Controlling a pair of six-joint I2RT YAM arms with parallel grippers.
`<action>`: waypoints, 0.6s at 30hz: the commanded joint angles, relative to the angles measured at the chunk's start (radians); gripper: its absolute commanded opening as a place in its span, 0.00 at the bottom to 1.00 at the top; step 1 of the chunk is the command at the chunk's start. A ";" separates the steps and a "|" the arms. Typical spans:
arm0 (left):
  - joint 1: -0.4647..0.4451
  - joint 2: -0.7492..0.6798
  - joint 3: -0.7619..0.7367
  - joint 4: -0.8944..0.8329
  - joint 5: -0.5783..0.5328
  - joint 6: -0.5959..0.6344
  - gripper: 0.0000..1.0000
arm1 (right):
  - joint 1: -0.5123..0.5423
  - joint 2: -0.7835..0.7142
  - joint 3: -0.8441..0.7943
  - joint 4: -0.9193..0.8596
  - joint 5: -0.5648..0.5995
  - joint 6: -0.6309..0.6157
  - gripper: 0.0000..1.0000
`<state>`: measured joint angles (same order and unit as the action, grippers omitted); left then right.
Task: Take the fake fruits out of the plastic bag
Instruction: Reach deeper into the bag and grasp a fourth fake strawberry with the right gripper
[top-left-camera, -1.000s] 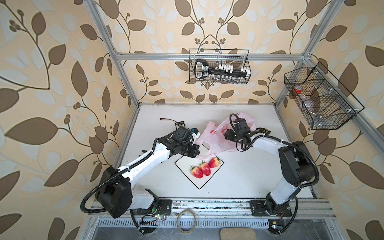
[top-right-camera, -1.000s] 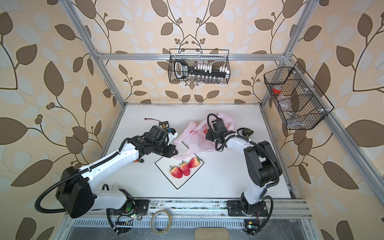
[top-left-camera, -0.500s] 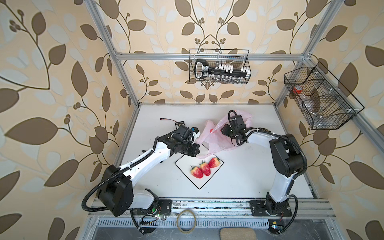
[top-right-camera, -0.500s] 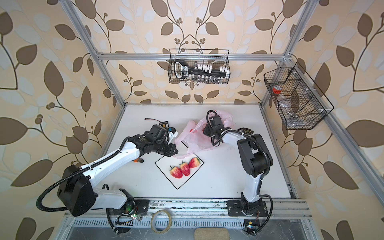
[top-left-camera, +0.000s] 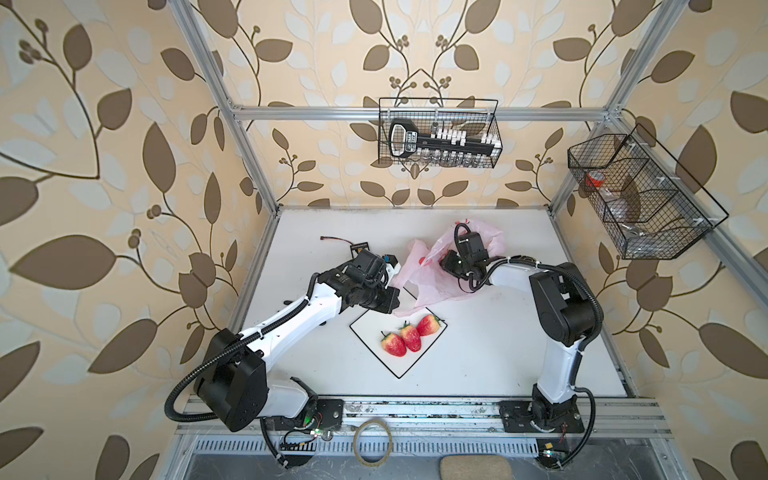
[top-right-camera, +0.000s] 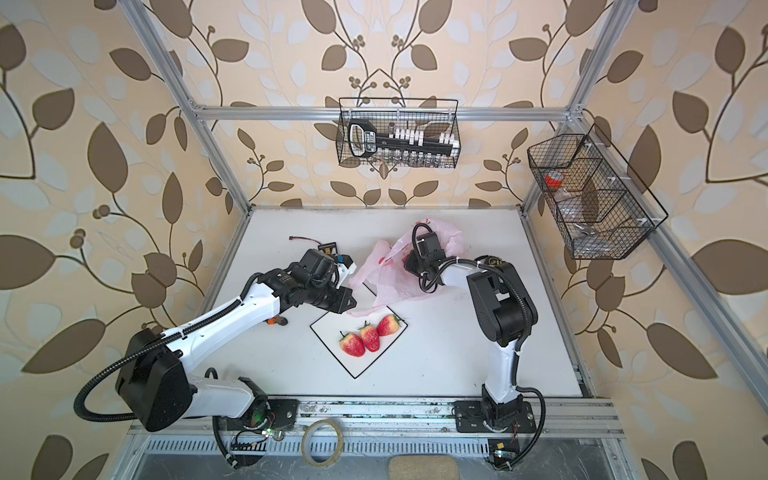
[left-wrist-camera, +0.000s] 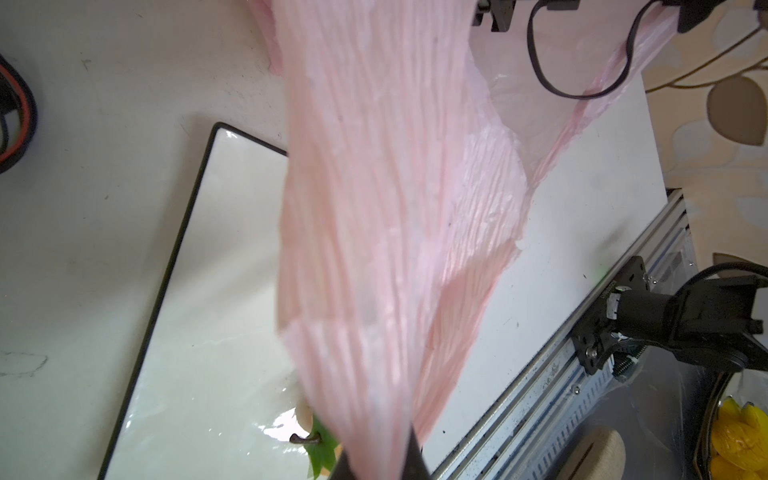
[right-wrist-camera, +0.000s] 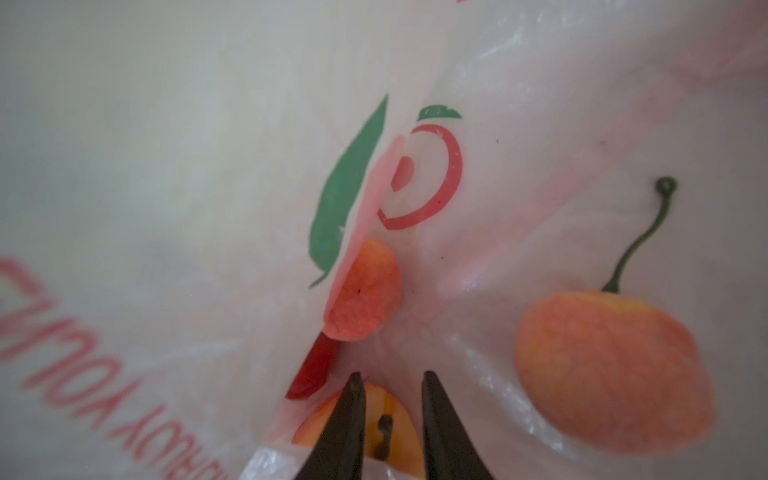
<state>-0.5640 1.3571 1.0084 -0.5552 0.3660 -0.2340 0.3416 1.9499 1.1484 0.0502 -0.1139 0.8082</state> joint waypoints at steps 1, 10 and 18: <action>-0.007 0.000 0.045 -0.008 0.014 0.023 0.00 | -0.002 0.023 0.007 0.020 -0.014 0.014 0.23; -0.007 -0.005 0.044 -0.008 0.008 0.026 0.00 | -0.002 0.017 0.019 -0.011 0.034 -0.017 0.10; -0.006 -0.008 0.044 -0.005 0.004 0.022 0.00 | -0.003 -0.015 0.011 -0.013 0.045 -0.027 0.01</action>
<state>-0.5640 1.3571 1.0176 -0.5568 0.3656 -0.2340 0.3416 1.9518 1.1484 0.0475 -0.0929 0.7944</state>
